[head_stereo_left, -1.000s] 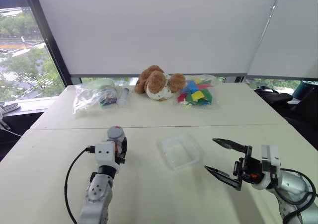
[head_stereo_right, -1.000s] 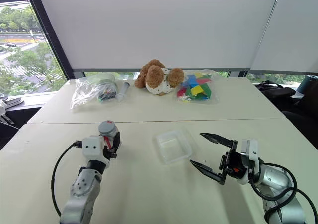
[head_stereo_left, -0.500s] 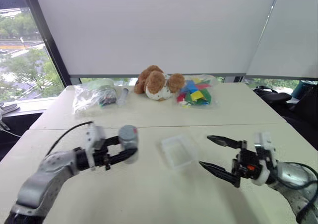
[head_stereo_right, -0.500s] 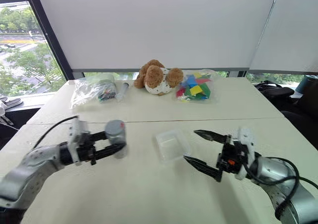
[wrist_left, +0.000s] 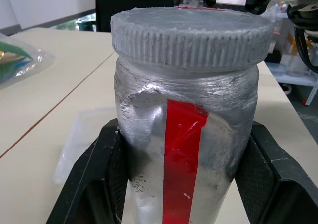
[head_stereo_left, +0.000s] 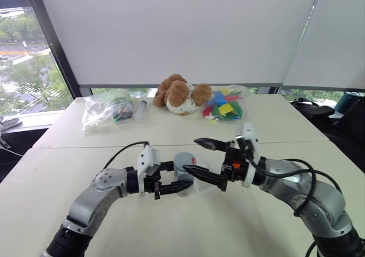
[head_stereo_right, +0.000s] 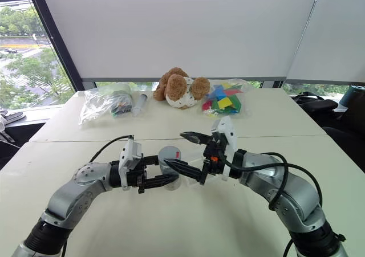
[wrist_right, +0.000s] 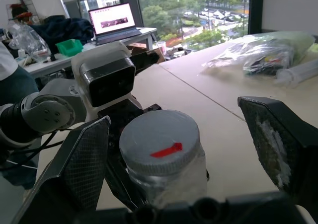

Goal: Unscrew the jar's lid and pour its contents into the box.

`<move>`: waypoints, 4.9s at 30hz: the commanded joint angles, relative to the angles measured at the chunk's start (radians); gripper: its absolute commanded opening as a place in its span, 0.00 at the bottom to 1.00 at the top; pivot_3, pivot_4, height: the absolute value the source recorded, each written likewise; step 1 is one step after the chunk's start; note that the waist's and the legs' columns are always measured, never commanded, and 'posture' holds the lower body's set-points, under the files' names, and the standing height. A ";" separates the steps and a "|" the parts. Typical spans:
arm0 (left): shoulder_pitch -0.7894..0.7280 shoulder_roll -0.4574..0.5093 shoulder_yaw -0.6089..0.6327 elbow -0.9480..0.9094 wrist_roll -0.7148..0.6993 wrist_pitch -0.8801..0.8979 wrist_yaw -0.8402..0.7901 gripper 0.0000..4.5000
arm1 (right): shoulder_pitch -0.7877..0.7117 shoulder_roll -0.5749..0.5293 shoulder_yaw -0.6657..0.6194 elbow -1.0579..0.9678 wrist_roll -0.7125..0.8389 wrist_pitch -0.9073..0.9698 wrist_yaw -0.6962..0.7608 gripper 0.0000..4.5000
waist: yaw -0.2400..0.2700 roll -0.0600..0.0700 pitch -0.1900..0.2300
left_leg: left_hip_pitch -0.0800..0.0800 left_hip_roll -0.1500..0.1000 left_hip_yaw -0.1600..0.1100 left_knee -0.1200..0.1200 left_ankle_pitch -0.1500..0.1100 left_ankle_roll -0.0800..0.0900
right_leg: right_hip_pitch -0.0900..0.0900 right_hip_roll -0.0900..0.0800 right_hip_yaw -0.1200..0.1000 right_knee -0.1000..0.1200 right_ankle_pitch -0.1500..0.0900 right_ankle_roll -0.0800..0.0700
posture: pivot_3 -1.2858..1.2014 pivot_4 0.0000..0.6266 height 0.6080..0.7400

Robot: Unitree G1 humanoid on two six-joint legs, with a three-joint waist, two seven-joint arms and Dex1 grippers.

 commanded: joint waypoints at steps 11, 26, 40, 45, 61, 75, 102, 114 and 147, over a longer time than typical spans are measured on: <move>0.012 -0.029 -0.010 -0.033 0.020 -0.028 -0.001 0.50 | -0.011 0.048 0.044 0.022 -0.078 -0.026 0.075 1.00 | 0.000 0.000 0.000 | 0.000 0.000 0.000 0.000 0.000 0.000 | 0.000 0.001 0.000 0.000 0.000 0.000 | 0.52 0.24 1.00; -0.013 -0.005 0.000 -0.009 -0.028 -0.046 -0.166 0.50 | -0.068 -0.037 0.012 0.099 -0.008 -0.070 0.430 0.51 | -0.001 0.000 0.000 | 0.000 0.000 0.000 0.000 0.000 0.000 | -0.001 0.001 0.000 0.000 0.000 0.000 | 0.52 0.24 1.00; -0.104 0.001 0.013 -0.041 -0.145 0.068 -0.274 0.50 | -0.305 -0.076 0.066 0.265 -0.031 -0.064 0.695 0.75 | -0.006 0.000 0.000 | 0.000 0.001 -0.001 -0.001 0.000 0.000 | -0.002 0.002 0.000 0.001 0.000 0.000 | 0.52 0.24 1.00; -0.083 0.004 0.055 -0.062 -0.165 0.102 -0.210 0.50 | -0.315 -0.007 -0.037 0.252 -0.006 -0.098 0.568 0.99 | -0.006 0.000 0.000 | 0.000 0.001 -0.001 -0.001 0.000 0.000 | -0.003 0.002 0.000 0.002 0.000 0.000 | 0.52 0.24 1.00; -0.055 -0.077 0.050 0.020 -0.048 0.045 -0.033 0.50 | -0.228 0.106 0.038 0.182 -0.136 -0.074 0.274 0.99 | -0.007 0.000 0.000 | 0.000 0.001 0.000 -0.001 0.000 0.000 | -0.003 0.002 0.001 0.003 0.000 0.001 | 0.52 0.24 1.00; -0.033 -0.062 0.046 0.041 -0.027 -0.008 -0.084 0.50 | -0.237 0.091 0.035 0.286 -0.202 -0.089 0.315 0.99 | -0.006 0.000 0.000 | -0.001 0.001 0.000 -0.001 0.000 0.000 | -0.003 0.002 0.001 0.003 0.000 0.000 | 0.52 0.24 1.00; -0.031 -0.054 0.047 0.074 -0.004 -0.043 -0.106 0.50 | -0.212 0.051 0.007 0.225 -0.130 -0.043 0.383 0.99 | -0.018 0.000 0.000 | -0.001 0.001 0.000 -0.001 0.000 0.000 | -0.004 0.003 0.001 0.003 0.000 0.000 | 0.52 0.24 1.00; -0.039 -0.058 0.040 0.074 -0.002 -0.035 -0.102 0.50 | -0.283 0.119 0.102 0.324 -0.250 -0.054 0.333 0.99 | -0.021 0.000 0.000 | -0.001 0.001 0.000 -0.001 0.000 0.000 | -0.004 0.002 0.001 0.003 0.000 0.000 | 0.52 0.24 1.00; -0.030 -0.038 0.043 0.058 -0.003 -0.034 -0.095 0.50 | -0.244 -0.011 -0.052 0.306 -0.085 0.011 0.487 0.99 | -0.021 0.000 0.000 | -0.001 0.001 0.000 -0.001 0.000 0.000 | -0.005 0.002 0.001 0.003 0.000 0.001 | 0.52 0.24 1.00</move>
